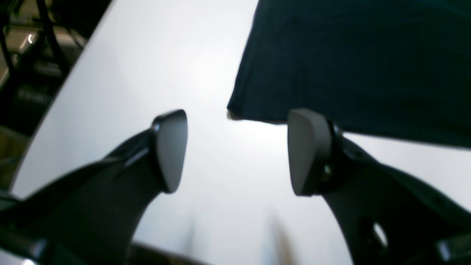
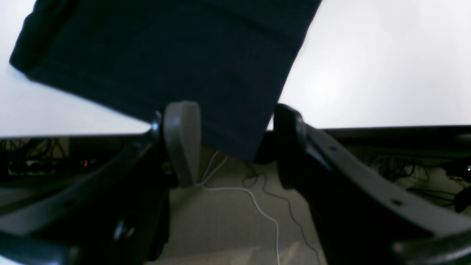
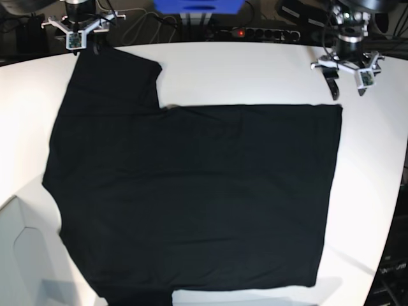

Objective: Fold the T-shirt properly
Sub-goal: 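Move both grippers down to the shoulder corners of the black T-shirt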

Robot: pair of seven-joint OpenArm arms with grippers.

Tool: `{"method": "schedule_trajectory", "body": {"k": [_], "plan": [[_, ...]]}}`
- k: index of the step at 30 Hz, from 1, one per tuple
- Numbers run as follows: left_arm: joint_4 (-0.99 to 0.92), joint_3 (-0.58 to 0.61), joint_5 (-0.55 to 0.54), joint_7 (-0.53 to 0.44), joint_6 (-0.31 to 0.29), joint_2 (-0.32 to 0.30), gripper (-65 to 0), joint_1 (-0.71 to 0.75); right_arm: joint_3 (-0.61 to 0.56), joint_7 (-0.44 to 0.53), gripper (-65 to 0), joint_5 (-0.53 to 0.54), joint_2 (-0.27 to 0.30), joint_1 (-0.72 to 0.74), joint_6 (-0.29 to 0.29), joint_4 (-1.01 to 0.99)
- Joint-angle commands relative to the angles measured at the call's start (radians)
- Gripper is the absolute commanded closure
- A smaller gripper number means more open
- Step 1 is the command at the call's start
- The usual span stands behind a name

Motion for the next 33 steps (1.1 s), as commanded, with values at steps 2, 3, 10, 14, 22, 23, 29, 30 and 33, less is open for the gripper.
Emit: {"method": "schedule_trajectory", "body": {"k": [2, 3, 10, 14, 22, 23, 29, 30, 33], "plan": [[-0.028, -0.01, 0.002, 0.019, 0.01, -0.006, -41.2, -0.071, 0.004, 0.02, -32.6, -0.002, 0.012, -0.005, -0.001, 0.014], [-0.053, -0.009, 0.002, 0.034, 0.01, -0.006, -41.2, -0.109, 0.004, 0.018, -32.6, -0.004, 0.018, -0.004, -0.001, 0.013], [-0.214, -0.001, 0.002, 0.042, 0.01, 0.01, -41.3, -0.258, 0.007, 0.018, -32.6, -0.006, 0.03, -0.004, -0.001, 0.013], [-0.326, -0.001, 0.002, 0.042, 0.01, 0.012, -41.3, -0.306, 0.015, 0.018, -32.6, -0.006, 0.029, -0.004, -0.001, 0.01], [-0.438, 0.06, 0.002, 0.041, 0.009, 0.004, -41.2, -0.358, 0.033, 0.018, -32.6, -0.006, 0.027, -0.004, -0.001, 0.01], [-0.438, 0.069, 0.002, 0.041, 0.009, 0.004, -41.2, -0.358, 0.038, 0.018, -32.6, -0.006, 0.026, -0.004, -0.001, 0.01], [-0.438, 0.071, 0.002, 0.041, 0.009, 0.012, -38.9, -0.35, 0.042, 0.018, -32.4, -0.006, 0.027, -0.004, -0.001, 0.01], [-0.438, 0.071, 0.002, 0.041, 0.009, 0.012, -35.9, -0.35, 0.042, 0.018, -32.3, -0.006, 0.027, -0.004, -0.001, 0.01], [-0.438, 0.071, 0.002, 0.039, 0.009, 0.012, -23.8, -0.349, 0.042, 0.018, -32.3, -0.006, 0.029, -0.004, -0.001, 0.008]]}}
